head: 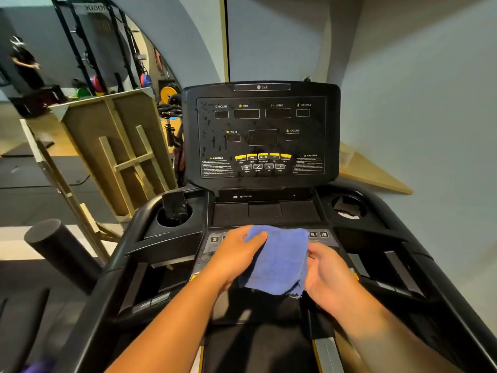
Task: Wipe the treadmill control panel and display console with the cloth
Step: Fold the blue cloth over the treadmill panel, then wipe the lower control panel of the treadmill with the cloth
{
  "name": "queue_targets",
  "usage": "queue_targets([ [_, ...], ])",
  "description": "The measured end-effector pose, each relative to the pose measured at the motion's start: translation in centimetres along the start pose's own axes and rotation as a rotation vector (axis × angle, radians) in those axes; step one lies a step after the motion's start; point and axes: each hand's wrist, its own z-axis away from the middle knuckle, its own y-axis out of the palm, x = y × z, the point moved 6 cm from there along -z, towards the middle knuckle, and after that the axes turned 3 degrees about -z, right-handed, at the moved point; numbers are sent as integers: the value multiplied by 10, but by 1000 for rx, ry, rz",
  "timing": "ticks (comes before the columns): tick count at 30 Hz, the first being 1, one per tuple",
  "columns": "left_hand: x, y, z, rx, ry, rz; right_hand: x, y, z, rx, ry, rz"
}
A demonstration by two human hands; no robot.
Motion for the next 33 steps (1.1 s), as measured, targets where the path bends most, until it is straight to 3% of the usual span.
queue_targets([
  [2,-35,-8,8,30,87,24,26,9,12,102,-22,-149],
  [6,-108,-19,22,136,222,321,92,30,39,254,-208,-388],
  [9,-129,-18,14,71,299,78,78,42,36,291,-137,-506],
  [13,-108,-8,-10,28,249,-344,37,34,25,283,-48,-523],
  [17,-76,2,-26,106,172,-473,9,12,11,271,75,-479],
  [23,-21,-40,-42,-174,111,-391,8,-8,-10,98,55,-182],
  [27,47,-92,-38,-385,24,-391,29,-32,-25,-78,-109,-136],
  [31,108,-125,-18,-530,-63,-433,44,-47,-37,-401,-360,351],
  [33,137,-133,-10,-562,-108,-447,45,-35,-38,-349,-555,634],
])
